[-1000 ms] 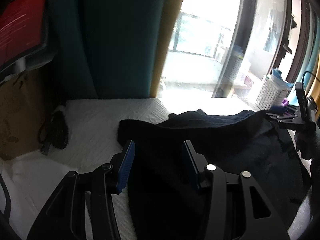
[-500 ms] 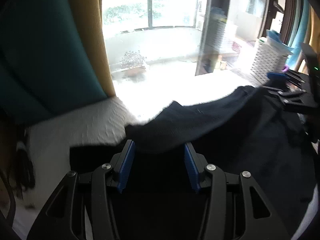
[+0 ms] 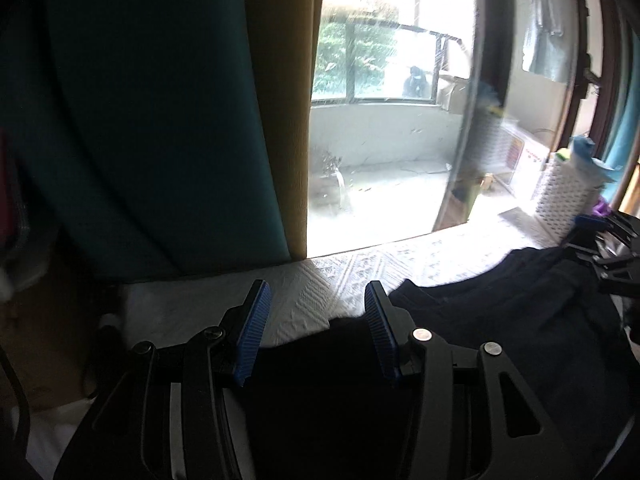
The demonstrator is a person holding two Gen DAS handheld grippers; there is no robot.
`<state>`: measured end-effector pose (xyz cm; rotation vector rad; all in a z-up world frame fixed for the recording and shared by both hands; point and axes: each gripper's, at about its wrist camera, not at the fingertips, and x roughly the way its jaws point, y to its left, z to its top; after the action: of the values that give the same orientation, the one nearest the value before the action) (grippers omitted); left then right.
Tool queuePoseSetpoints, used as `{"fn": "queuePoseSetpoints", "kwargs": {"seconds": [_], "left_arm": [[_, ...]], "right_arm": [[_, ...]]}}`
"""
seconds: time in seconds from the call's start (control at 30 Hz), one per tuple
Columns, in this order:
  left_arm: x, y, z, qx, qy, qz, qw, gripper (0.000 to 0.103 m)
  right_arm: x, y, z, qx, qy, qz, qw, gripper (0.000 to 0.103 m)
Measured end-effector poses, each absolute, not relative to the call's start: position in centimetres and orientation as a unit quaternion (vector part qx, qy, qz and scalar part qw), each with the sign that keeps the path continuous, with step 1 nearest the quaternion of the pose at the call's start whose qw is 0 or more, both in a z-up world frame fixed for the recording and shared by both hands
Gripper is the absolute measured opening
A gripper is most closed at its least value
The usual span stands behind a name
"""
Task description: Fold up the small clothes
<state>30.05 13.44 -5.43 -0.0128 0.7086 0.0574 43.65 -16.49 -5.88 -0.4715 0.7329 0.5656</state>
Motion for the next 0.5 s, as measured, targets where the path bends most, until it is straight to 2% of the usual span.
{"fn": "queuePoseSetpoints", "kwargs": {"seconds": [0.27,0.5], "left_arm": [[22.1,13.5,-3.2,-0.02,0.325,0.022,0.945,0.049],[15.6,13.9,-4.5,-0.058,0.328,0.028,0.943,0.049]], "right_arm": [[39.3,-18.4,-3.6,-0.218,0.344,0.263,0.875,0.071],[34.8,-22.3,-2.7,-0.195,0.354,0.236,0.884,0.071]]}}
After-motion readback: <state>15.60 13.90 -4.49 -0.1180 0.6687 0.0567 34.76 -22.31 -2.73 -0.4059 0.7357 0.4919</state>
